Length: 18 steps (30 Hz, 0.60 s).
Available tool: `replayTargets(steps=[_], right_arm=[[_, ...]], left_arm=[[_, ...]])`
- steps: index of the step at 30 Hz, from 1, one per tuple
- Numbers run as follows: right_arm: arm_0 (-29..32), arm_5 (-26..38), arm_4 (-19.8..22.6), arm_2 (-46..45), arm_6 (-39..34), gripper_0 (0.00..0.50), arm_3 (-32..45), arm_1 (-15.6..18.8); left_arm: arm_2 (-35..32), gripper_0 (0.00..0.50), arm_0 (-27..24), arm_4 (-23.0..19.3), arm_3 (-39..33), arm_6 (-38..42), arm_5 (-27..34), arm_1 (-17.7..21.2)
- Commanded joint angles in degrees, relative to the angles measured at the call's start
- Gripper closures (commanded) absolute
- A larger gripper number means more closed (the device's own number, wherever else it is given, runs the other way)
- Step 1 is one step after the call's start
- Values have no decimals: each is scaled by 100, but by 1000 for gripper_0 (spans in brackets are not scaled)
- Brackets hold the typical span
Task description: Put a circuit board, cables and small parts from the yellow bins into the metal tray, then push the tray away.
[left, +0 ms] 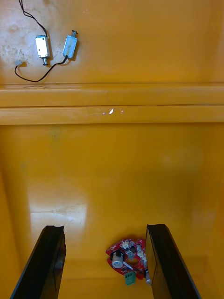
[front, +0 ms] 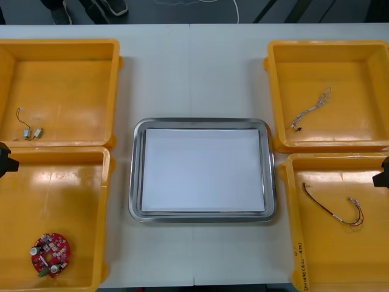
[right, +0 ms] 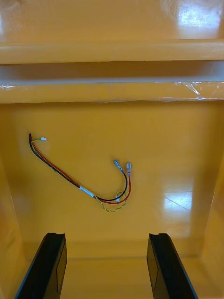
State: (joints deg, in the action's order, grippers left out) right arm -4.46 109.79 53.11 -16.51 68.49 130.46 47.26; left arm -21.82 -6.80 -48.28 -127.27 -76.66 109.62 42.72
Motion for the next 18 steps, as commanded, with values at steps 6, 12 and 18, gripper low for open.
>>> replayTargets(steps=[6, 12, 18], right_arm=[[77, 21, 24, -142, 7, 0, 163, 99], [77, 21, 24, -142, 7, 0, 163, 99], [77, 21, 24, -142, 7, 0, 163, 99]], left_arm=[[-173, 0, 100, -32, -167, 37, 38, 246], [-173, 0, 100, -32, -167, 37, 38, 246], [-173, 0, 100, -32, -167, 37, 38, 246]])
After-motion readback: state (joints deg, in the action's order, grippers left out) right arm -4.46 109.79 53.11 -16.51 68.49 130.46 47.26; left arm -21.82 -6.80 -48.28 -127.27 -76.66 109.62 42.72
